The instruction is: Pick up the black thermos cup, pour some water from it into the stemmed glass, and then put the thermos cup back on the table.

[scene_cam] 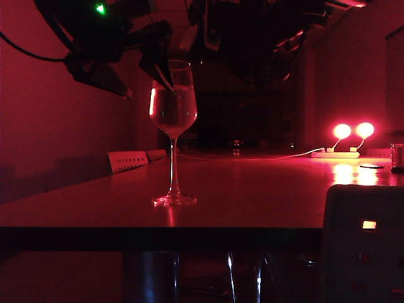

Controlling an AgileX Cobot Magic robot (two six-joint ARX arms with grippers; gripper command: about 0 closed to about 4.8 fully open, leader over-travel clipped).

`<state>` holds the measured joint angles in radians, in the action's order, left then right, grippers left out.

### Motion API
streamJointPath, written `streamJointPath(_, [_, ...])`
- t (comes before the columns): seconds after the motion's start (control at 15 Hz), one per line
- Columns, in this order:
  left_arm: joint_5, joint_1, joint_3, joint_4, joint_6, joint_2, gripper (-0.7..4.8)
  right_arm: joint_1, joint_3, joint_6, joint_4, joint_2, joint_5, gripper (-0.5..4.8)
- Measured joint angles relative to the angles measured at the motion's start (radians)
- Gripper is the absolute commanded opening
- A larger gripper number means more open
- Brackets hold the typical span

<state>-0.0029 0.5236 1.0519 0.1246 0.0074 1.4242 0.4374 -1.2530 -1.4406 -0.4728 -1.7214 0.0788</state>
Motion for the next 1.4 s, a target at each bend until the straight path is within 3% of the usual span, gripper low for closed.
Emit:
streamJointPath(0.27, [-0.002,0.000,0.000,0.000,0.000,0.000,4.79,0.000,0.000,-0.013,-0.063,0.000,0.024,1.46])
streamJointPath(0.87, [-0.021,0.000,0.000,0.000,0.004,0.000,4.79,0.000,0.000,-0.241,-0.043,0.000,0.054,1.47])
streamJointPath(1.4, [-0.021,0.000,0.000,0.000,0.004,0.000,4.79,0.000,0.000,-0.255,-0.043,0.000,0.054,1.48])
